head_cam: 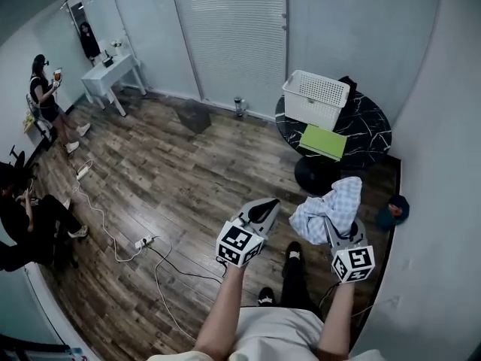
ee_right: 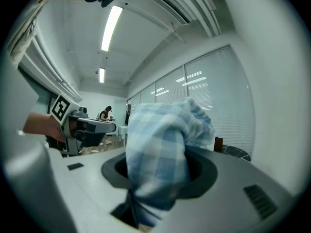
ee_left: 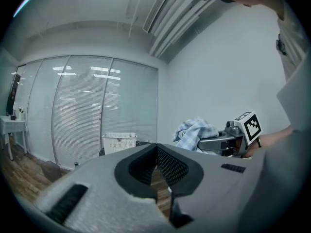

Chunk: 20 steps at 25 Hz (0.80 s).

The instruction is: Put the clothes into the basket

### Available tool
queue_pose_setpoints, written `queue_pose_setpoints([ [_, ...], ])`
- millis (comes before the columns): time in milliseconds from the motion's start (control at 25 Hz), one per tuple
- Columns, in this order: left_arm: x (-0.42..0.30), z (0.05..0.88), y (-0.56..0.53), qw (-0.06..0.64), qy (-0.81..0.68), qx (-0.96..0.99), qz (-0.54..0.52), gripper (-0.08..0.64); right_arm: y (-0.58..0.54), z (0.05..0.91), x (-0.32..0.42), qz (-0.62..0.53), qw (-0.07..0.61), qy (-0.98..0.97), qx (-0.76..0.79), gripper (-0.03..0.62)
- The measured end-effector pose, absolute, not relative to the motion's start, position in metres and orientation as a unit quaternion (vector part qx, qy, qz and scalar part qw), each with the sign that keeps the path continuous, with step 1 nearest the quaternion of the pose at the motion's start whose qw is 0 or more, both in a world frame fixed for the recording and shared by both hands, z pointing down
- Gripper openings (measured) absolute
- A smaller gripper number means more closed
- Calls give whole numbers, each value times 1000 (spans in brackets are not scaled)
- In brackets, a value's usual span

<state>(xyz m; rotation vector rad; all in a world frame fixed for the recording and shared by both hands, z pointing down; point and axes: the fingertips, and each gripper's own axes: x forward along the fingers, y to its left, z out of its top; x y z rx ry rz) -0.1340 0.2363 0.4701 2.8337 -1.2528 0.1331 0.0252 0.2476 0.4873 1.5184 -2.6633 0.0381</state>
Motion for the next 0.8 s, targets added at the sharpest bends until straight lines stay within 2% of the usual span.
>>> queue_pose_setpoints([
  [360,-114,470,194,29,-398,916,28,14,208,482,64,21,44,-849,525,179],
  [800,-99,481,124,38,-389,919,53,14,142,490,50,8,72,-861,503,179],
])
